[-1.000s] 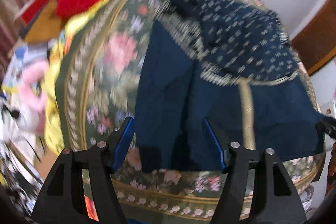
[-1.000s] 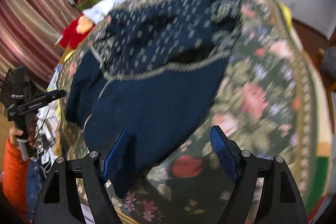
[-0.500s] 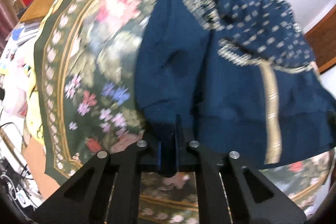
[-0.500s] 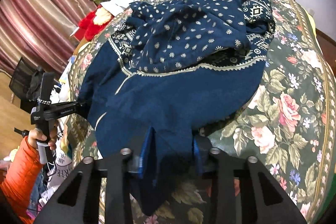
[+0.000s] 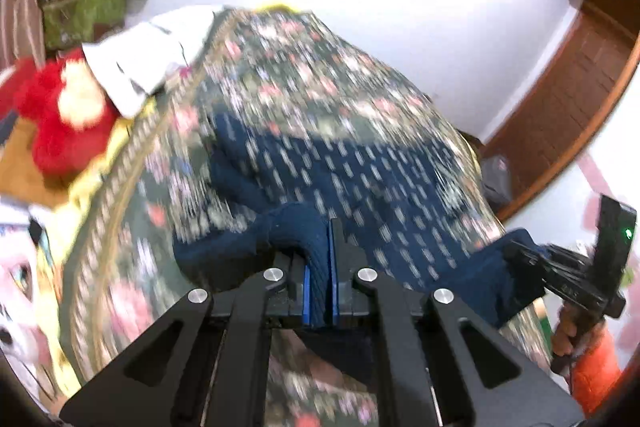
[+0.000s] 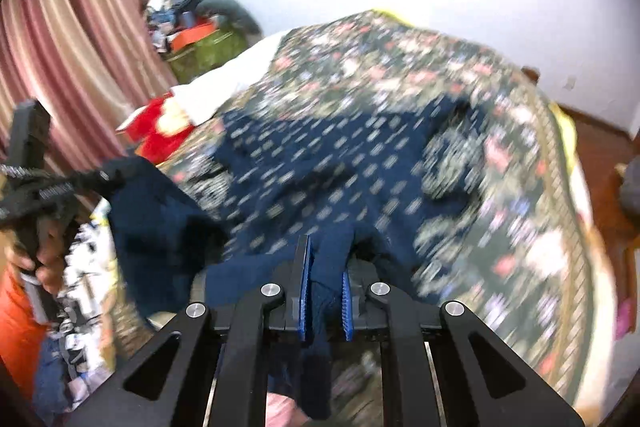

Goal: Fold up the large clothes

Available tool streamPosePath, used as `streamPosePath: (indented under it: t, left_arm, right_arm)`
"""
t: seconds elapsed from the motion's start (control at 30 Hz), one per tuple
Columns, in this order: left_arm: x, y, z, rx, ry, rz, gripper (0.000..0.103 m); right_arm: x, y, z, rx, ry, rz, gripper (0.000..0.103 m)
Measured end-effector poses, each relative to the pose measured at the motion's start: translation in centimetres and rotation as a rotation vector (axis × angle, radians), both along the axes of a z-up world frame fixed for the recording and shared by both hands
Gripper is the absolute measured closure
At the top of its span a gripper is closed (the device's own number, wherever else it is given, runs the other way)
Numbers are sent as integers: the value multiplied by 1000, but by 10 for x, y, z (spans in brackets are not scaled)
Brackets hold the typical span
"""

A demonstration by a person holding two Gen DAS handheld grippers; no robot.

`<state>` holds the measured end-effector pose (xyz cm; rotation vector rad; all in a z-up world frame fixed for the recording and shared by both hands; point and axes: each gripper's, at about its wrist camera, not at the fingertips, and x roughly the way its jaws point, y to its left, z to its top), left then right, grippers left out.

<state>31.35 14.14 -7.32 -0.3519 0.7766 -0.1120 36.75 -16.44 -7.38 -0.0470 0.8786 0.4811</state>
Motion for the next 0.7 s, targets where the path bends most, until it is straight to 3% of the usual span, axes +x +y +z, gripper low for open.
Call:
streamPosePath:
  t: [0.17,0.33,0.53,0.7]
  left_arm:
    - [71,27,-8,16,28,101,97]
    - [140,44,-63,62,133,183,97]
    - [173,42,-132,112,247,167,96]
    - [163,26,-119,217,229,104,90]
  right_arm:
    - [81,-21,5,-30,-71,-141,93]
    - [163,-38,-30,-31,18,-234,93]
    - [169,-37,-72,-71,59,-179,92]
    - [153,-41,-75,-68,80,-131,92]
